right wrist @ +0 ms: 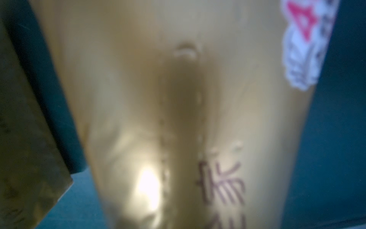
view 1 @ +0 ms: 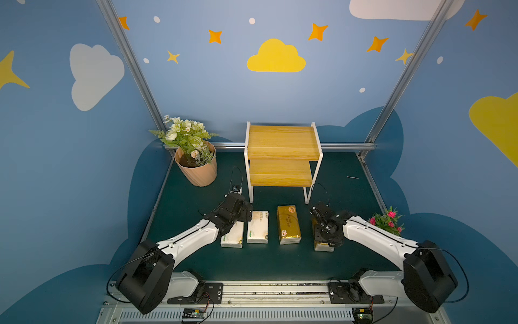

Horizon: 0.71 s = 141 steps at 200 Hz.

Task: Place the tissue boxes on the shelf by color
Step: Pick up the box of tissues from the center of the board, then place a box of tissues on the shelf.

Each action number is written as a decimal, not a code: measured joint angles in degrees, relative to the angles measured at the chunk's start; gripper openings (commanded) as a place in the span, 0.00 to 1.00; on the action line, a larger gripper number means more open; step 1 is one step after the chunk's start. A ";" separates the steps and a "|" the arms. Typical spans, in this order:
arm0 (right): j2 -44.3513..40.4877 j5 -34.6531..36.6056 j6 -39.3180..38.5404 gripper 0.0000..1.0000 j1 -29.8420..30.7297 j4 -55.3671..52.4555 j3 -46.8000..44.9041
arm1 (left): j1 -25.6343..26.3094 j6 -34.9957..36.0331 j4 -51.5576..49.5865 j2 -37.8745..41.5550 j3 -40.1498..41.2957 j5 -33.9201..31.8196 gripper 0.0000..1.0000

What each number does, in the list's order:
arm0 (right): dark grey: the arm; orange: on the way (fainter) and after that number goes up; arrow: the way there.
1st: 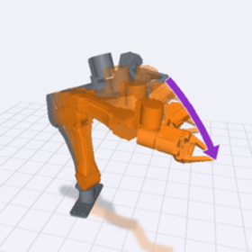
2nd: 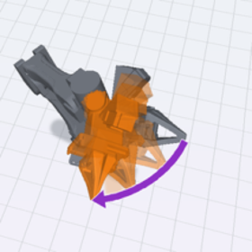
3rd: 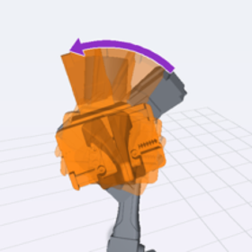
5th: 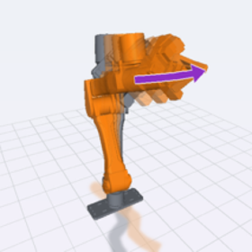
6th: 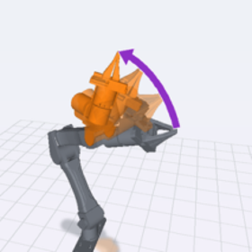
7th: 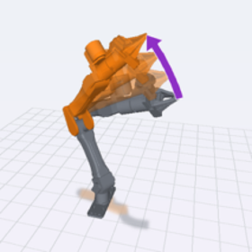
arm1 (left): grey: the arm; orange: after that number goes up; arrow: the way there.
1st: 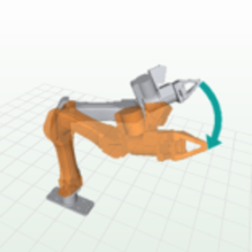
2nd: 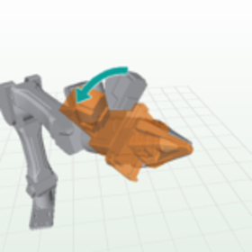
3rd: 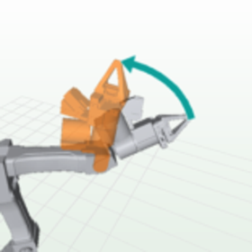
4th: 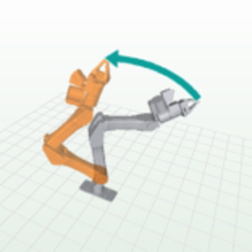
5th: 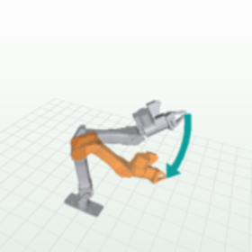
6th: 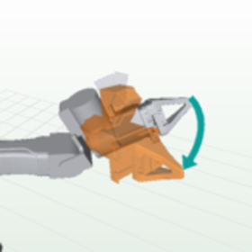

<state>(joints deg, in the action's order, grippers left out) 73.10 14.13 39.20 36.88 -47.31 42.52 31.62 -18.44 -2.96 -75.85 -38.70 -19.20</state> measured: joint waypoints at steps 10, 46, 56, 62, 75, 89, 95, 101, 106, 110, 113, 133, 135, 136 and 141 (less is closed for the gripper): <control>-0.90 -0.04 -0.17 0.33 0.22 -0.92 0.07 | 0.02 0.00 0.00 -0.22 -0.15 0.11 1.00; -3.76 0.55 -0.92 0.28 2.45 -3.78 1.90 | 0.02 -0.02 0.02 -0.48 -0.63 0.39 1.00; -4.87 1.18 -1.36 0.28 3.65 -4.24 2.64 | 0.02 -0.02 0.04 -0.79 -0.90 0.57 1.00; -5.62 1.42 -1.68 0.28 4.37 -4.44 3.17 | 0.02 -0.02 0.04 -0.96 -0.98 0.59 1.00; -7.21 1.75 -2.47 0.27 5.90 -4.72 4.55 | 0.02 -0.02 0.02 -1.20 -1.05 0.63 1.00; -8.55 2.12 -3.48 0.27 7.67 -4.68 6.16 | 0.02 -0.02 0.04 -1.38 -1.07 0.70 1.00; -9.05 2.19 -4.00 0.27 8.52 -4.63 6.86 | 0.02 -0.02 0.02 -1.44 -1.07 0.74 1.00; -9.44 2.27 -4.68 0.28 9.40 -4.59 7.52 | 0.02 -0.02 0.02 -1.53 -1.07 0.76 1.00; -9.64 2.34 -5.20 0.28 10.01 -4.48 8.09 | 0.02 -0.02 0.02 -1.66 -1.07 0.79 1.00; -9.75 2.34 -5.62 0.28 10.51 -4.35 8.48 | 0.02 -0.02 0.00 -1.77 -1.14 0.79 1.00; -9.81 2.32 -5.79 0.28 10.86 -4.20 8.81 | 0.02 -0.02 -0.02 -1.90 -1.18 0.79 1.00; -9.75 2.10 -7.63 0.29 12.79 -2.58 10.84 | 0.02 -0.02 0.04 -2.32 -1.75 0.98 1.00; -9.70 2.08 -7.82 0.29 12.94 -2.40 11.04 | 0.02 -0.02 0.04 -2.32 -1.79 0.98 1.00; -9.70 2.08 -7.96 0.29 12.98 -2.32 11.08 | 0.02 -0.02 0.04 -2.32 -1.81 0.98 1.00; -9.57 2.03 -8.28 0.29 13.27 -1.84 11.58 | 0.02 -0.02 0.02 -2.32 -1.92 0.98 1.00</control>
<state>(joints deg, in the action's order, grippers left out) 63.53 16.16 30.92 50.15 -49.15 54.11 31.64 -18.46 -2.94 -78.17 -40.62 -18.22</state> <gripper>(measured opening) 0.434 0.998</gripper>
